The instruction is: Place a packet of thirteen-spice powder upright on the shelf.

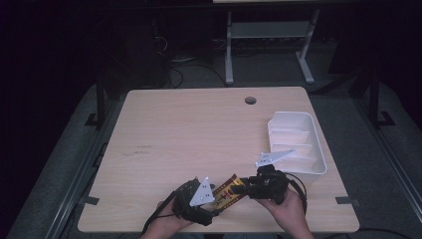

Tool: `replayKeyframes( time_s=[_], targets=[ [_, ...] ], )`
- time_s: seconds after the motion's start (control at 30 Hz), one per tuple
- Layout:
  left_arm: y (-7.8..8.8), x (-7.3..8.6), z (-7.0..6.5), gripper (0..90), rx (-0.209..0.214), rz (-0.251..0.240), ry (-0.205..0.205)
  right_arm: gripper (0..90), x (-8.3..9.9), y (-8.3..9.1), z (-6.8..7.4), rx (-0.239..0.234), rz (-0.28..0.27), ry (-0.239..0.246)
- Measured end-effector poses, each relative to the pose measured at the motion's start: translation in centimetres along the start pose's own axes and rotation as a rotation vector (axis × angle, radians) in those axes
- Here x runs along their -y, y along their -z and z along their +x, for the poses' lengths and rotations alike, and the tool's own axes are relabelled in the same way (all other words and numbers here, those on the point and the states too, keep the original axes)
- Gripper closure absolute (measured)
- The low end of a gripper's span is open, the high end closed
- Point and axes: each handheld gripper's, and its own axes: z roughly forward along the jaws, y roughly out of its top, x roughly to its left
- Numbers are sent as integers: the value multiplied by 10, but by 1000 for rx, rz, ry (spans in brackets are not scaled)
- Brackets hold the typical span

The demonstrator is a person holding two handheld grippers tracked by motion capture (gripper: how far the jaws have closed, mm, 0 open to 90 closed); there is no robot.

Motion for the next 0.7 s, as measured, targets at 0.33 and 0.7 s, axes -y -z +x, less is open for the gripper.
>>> replayKeyframes(
  time_s=[0.33, 0.7],
  targets=[
    [10, 7, 12, 283, 5, -28, 62, 693, -25, 5, 2, 37, 115, 172],
    [19, 15, 21, 275, 3, -29, 90, 692, -54, 16, -1, 31, 222, 326]
  ],
)
